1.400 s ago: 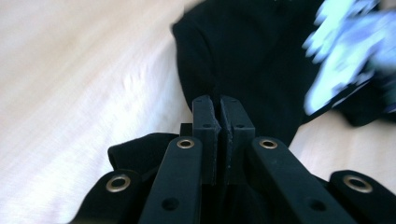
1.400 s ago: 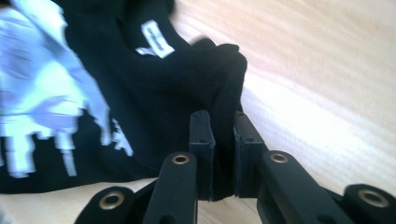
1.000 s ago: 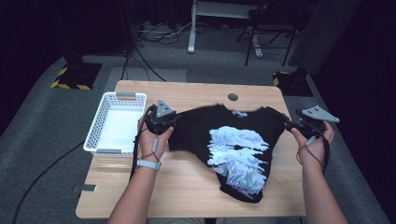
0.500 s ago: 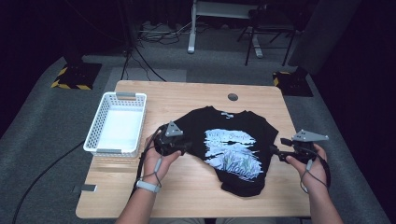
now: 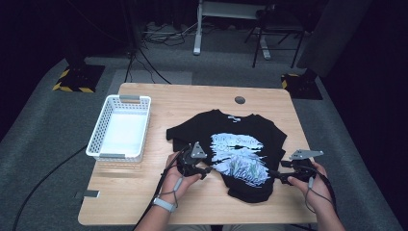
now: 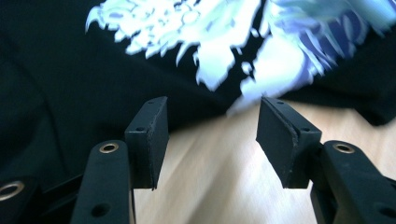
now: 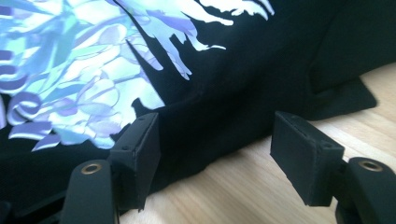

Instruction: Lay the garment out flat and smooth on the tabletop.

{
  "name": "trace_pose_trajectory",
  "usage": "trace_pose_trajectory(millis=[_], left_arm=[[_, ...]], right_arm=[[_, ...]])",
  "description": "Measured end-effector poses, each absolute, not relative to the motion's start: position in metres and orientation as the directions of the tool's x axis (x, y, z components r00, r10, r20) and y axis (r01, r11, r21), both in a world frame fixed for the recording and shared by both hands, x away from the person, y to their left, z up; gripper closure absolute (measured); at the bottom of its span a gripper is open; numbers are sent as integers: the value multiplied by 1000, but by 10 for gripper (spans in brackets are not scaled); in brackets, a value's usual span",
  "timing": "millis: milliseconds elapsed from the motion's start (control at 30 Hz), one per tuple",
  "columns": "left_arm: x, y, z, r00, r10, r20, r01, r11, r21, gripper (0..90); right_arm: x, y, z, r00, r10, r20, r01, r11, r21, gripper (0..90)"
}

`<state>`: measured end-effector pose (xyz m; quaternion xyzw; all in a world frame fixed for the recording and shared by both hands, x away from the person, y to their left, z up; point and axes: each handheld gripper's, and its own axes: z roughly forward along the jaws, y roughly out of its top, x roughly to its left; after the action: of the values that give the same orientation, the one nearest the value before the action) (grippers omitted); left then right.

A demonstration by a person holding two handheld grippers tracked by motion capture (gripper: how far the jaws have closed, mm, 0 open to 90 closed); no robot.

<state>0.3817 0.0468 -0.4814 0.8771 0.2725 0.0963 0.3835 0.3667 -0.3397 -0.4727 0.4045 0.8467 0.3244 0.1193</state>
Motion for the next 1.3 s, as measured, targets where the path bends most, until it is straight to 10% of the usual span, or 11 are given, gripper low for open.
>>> trace_pose_trajectory(millis=[100,233,600,733,933,1300], left_arm=[[388,42,-484,844,536,-30,390,-573,721,622],[389,36,-484,865,502,8,334,-585,739,900],[361,63,-446,864,503,31,268,-510,817,900],[363,59,-453,856,516,39,290,-540,790,687],[375,52,-472,838,544,33,337,-565,753,489],[387,24,-491,868,490,84,299,-649,700,422]], right_arm=[[372,-337,-478,-650,756,84,621,463,632,367],[378,-331,-483,-695,714,85,602,512,613,742],[349,-344,-435,-671,742,-11,500,464,731,847],[350,-354,-429,-578,810,-98,496,445,746,848],[350,-361,-433,-480,869,-120,534,398,746,506],[327,-356,-460,-644,764,53,566,428,704,319]])
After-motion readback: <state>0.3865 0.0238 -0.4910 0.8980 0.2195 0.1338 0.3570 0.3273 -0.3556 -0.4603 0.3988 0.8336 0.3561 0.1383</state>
